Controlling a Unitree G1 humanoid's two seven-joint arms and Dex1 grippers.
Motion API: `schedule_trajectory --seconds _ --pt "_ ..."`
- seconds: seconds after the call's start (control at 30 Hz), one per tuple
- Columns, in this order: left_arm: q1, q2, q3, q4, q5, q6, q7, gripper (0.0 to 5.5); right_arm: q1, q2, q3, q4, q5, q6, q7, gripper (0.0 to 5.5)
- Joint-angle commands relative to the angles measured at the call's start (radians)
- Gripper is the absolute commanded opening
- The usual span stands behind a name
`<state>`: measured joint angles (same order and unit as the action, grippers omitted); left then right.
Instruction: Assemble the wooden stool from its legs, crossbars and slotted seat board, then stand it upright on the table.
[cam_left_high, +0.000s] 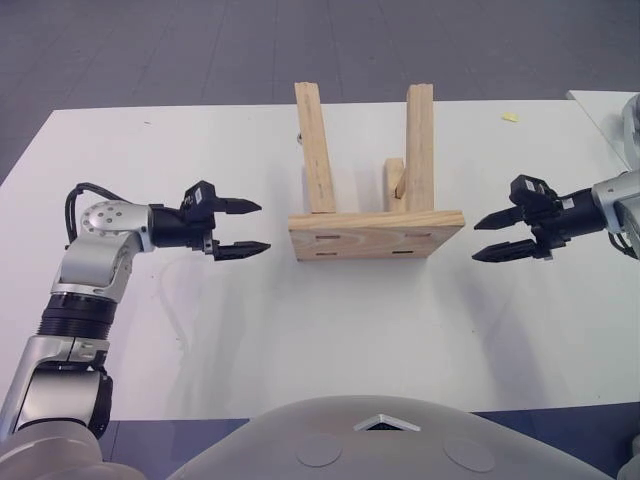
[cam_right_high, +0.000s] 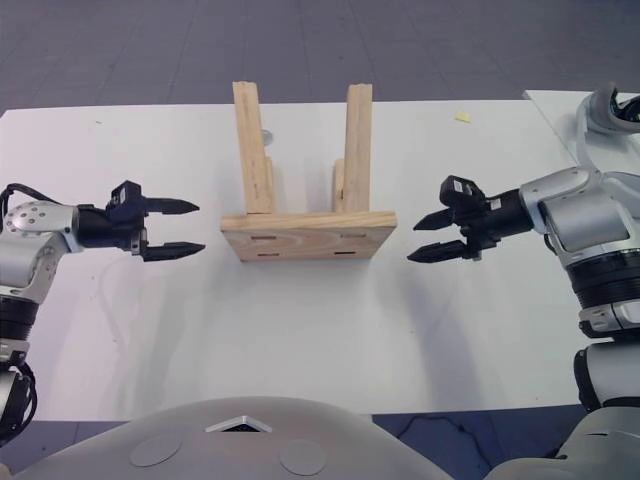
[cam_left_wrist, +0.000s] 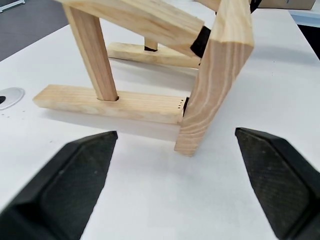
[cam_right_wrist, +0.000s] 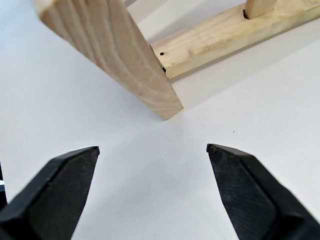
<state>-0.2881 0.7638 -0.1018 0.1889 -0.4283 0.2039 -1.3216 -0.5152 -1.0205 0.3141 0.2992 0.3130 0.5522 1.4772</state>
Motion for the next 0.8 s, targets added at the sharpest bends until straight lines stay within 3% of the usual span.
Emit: schedule_trajectory --seconds 0.03,0.4,0.43,0.63,0.8 --pt "-0.02 -0.018 -0.01 0.011 0.025 -0.014 -0.021 4.37 -0.002 0.068 -0.036 0.009 -0.015 -0.008 -0.055 4.01" --pt "-0.084 -0.141 -0.067 -0.007 0.025 0.03 -0.023 4.37 -0.034 0.166 -0.031 -0.048 0.004 0.068 -0.036 4.01" --pt "-0.081 -0.151 -0.071 -0.01 0.026 0.033 -0.018 4.37 -0.037 0.171 -0.036 -0.059 0.014 0.082 -0.027 3.83" --pt "-0.062 -0.156 -0.085 0.026 0.045 0.032 -0.028 3.2 -0.055 0.197 -0.052 -0.073 0.03 0.128 -0.027 2.63" --pt "-0.064 -0.17 -0.08 0.075 0.069 0.014 -0.024 2.34 -0.044 0.194 -0.049 -0.079 0.028 0.122 -0.023 2.39"
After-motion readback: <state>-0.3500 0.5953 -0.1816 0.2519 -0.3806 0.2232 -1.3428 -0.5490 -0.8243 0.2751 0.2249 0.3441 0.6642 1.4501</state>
